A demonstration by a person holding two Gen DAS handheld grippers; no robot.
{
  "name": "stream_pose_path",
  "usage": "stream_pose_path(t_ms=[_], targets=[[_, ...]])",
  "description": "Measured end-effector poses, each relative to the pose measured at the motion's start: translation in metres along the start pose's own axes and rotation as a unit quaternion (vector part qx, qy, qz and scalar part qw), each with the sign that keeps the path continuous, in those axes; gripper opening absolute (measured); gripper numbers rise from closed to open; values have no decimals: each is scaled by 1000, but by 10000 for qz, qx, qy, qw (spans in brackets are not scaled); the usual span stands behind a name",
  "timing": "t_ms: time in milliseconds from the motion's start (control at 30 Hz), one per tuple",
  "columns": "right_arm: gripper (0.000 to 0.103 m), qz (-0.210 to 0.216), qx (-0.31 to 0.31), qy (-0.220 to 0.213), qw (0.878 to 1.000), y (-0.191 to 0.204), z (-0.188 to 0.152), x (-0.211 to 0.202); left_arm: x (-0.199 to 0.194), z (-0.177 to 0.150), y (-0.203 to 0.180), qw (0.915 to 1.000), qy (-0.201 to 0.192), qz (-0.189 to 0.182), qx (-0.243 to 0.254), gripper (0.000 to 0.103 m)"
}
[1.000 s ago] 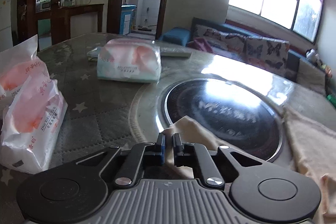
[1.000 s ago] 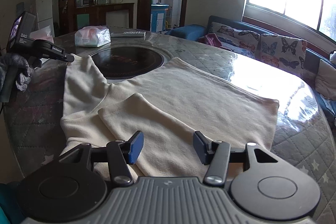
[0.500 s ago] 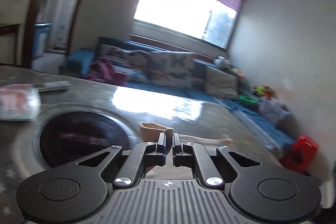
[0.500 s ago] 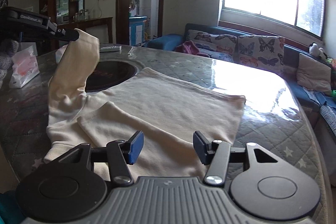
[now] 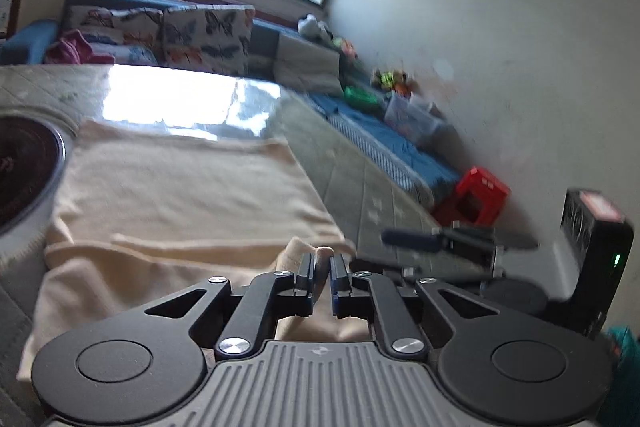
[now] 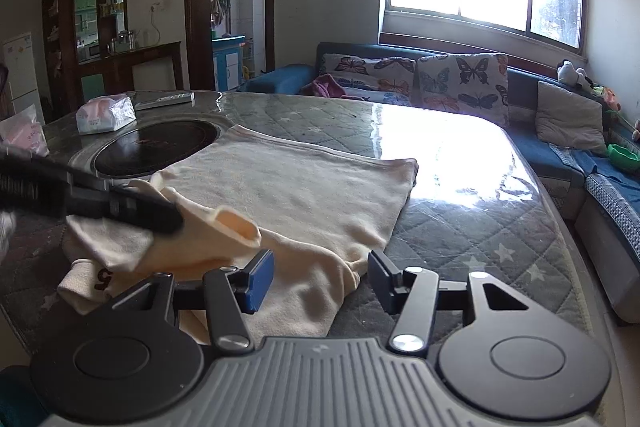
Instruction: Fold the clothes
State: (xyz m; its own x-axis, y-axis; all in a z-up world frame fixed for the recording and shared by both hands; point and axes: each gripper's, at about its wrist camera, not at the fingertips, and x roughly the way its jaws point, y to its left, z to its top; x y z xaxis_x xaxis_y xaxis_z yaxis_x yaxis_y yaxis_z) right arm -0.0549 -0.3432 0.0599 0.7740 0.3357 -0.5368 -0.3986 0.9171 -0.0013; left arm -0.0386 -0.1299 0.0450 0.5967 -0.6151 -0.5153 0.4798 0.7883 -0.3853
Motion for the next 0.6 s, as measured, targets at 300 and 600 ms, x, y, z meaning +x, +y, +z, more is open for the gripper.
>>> stream_pose_path(t_ms=[300,600], targets=[[48,344,-102,19,9994,18,8,9,-41,-11,36,9984,-145,534,147,28],[37,553,-32,493,9973,26,3,35,-72,-27,87,9887,-228,1477,-141,28]])
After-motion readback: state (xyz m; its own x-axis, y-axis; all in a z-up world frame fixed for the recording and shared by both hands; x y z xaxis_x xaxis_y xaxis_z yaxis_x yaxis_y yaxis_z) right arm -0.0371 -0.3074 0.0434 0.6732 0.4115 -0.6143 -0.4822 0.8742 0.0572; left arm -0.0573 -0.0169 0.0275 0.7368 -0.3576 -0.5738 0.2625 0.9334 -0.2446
